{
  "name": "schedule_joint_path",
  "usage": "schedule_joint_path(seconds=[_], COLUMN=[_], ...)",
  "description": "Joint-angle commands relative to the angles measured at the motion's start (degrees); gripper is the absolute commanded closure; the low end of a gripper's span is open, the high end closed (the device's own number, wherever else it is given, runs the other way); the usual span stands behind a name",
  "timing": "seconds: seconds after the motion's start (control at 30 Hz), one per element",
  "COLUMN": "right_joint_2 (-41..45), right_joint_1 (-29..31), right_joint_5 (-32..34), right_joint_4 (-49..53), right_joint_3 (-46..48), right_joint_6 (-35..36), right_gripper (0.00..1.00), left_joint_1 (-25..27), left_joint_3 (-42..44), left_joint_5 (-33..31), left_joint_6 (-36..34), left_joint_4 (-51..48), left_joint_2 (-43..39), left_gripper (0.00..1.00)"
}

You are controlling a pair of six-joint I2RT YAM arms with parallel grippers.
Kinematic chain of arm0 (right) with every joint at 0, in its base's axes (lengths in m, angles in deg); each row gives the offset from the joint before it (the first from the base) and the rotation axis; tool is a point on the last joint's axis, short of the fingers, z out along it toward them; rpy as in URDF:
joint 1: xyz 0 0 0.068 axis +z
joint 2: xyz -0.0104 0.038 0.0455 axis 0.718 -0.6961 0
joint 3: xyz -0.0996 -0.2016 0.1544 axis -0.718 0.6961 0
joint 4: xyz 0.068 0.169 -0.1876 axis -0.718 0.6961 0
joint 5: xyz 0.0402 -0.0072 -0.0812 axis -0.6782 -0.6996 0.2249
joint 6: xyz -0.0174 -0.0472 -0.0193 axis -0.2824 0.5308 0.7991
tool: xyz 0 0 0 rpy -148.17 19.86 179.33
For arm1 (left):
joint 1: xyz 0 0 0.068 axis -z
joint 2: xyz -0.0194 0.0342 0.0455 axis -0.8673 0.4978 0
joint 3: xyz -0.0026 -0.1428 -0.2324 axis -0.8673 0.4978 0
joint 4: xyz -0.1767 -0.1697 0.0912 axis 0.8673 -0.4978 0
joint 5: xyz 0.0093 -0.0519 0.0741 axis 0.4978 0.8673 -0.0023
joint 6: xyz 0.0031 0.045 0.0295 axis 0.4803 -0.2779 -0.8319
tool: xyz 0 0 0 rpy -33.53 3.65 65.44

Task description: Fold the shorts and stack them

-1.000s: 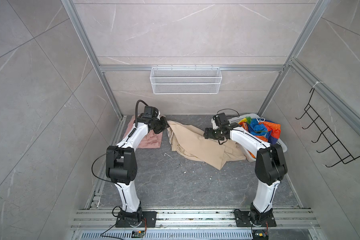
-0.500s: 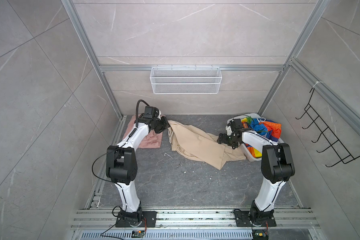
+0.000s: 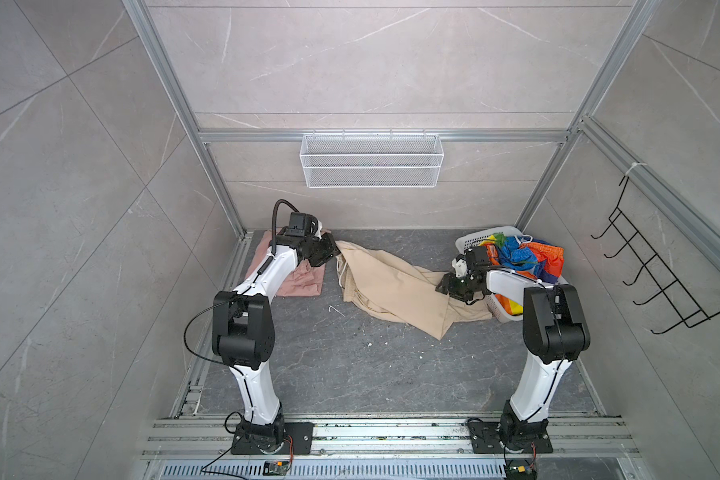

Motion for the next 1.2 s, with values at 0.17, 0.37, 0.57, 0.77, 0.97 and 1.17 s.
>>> schedule_joint_path(seconds=[0.17, 0.37, 0.57, 0.77, 0.97, 1.17], right_joint_2=[2.3, 9.7, 16.7, 21.1, 30.3, 37.6], right_joint_1=[0.2, -0.9, -6.0, -10.3, -12.3, -13.2], right_joint_5=[-1.3, 0.0, 0.3, -2.4, -4.8, -7.0], right_joint_4=[-1.5, 2.4, 8.8, 19.4, 24.8, 23.5], right_joint_3=[1.3, -2.4, -14.8, -34.1, -44.9, -51.2], right_joint_6=[-1.5, -3.6, -7.4, -5.6, -3.3, -5.2], right_gripper=[0.82, 1.0, 1.0, 1.0, 1.0, 1.0], left_joint_1=[0.1, -0.2, -1.4, -1.5, -0.9, 4.5], left_joint_3=[-1.1, -2.6, -9.1, -16.3, -16.9, -15.5], left_joint_5=[1.0, 0.6, -1.6, -2.4, -1.2, 1.6], left_joint_6=[-1.4, -2.1, -4.2, -7.8, -9.0, -7.0], left_joint_4=[0.7, -0.5, -4.5, -8.9, -7.1, -0.3], left_joint_2=[-1.5, -1.8, -1.9, -5.7, -19.1, -32.0], left_gripper=[1.0, 1.0, 1.0, 1.0, 1.0, 1.0])
